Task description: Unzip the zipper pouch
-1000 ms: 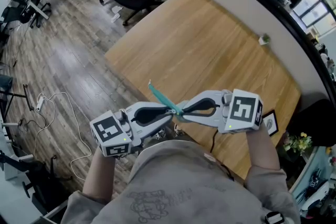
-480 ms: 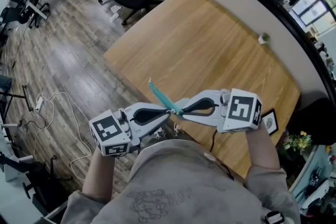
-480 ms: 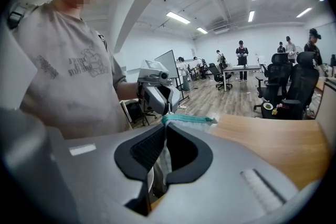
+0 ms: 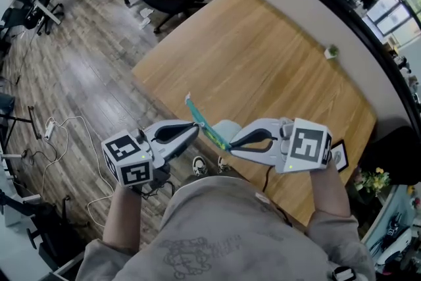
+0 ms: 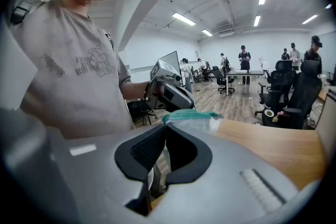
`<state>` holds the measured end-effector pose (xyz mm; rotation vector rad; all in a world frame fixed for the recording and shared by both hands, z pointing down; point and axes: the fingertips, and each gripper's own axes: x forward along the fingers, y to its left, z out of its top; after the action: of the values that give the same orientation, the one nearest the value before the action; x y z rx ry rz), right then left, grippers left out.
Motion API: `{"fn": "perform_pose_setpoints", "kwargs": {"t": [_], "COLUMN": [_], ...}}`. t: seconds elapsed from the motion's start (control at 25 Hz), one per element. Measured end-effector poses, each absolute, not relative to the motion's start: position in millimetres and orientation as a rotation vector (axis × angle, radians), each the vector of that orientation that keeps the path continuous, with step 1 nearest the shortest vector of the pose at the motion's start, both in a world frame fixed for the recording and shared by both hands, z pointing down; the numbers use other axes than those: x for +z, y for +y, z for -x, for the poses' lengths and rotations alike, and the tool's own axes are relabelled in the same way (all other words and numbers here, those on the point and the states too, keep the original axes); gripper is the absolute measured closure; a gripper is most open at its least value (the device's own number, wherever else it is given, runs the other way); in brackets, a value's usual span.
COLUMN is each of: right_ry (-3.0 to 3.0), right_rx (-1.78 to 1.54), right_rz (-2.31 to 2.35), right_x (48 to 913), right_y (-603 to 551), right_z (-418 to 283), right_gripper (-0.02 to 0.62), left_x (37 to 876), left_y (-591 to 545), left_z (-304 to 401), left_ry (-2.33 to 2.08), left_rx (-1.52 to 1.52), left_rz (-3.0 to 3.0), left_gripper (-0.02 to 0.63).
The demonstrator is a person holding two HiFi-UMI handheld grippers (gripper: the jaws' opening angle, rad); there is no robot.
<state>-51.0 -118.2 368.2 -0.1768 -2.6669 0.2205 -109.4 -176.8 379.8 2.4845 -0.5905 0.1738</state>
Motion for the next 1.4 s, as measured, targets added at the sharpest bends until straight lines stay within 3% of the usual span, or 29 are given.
{"fn": "perform_pose_setpoints", "kwargs": {"t": [0.36, 0.8, 1.4], "right_ry": [-2.682, -2.754, -2.916], "right_rx": [0.227, 0.321, 0.202], "right_rz": [0.191, 0.051, -0.818], "right_x": [359, 350, 274], "right_y": [-110, -125, -223], "right_z": [39, 39, 40], "right_gripper": [0.577, 0.577, 0.577], "left_x": [387, 391, 296], "left_y": [-211, -211, -244], "left_z": [173, 177, 215], "left_ry": [-0.852, -0.955, -1.451], "left_rx": [0.245, 0.239, 0.061], "left_rz": [-2.442, -2.45, -2.523], "left_gripper": [0.604, 0.594, 0.594]}}
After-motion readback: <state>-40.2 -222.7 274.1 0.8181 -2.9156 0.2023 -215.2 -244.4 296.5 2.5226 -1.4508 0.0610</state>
